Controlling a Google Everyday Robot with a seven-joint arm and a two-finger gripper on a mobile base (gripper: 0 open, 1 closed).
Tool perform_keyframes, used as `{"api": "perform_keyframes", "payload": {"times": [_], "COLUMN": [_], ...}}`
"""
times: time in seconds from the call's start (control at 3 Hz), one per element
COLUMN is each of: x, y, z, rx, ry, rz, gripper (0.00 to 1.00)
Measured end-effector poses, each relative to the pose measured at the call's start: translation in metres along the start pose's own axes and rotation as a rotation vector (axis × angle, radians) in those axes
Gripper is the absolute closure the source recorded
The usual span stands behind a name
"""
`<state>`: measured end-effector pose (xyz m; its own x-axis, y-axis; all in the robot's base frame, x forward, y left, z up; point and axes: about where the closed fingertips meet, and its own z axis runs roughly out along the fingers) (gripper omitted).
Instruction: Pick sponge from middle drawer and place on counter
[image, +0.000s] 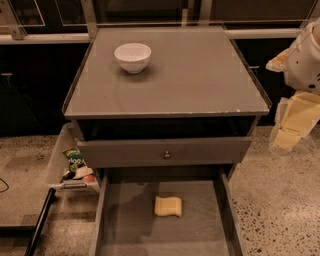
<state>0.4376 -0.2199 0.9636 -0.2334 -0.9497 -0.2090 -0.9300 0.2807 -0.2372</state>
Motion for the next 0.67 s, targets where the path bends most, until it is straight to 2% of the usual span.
{"api": "perform_keyframes", "payload": {"times": [0.67], "x": [0.02], "y": [0.023], "z": [0.063], "rx": [-0.016], "ry": [-0.015], "rz": [-0.01], "gripper": [0.0]}}
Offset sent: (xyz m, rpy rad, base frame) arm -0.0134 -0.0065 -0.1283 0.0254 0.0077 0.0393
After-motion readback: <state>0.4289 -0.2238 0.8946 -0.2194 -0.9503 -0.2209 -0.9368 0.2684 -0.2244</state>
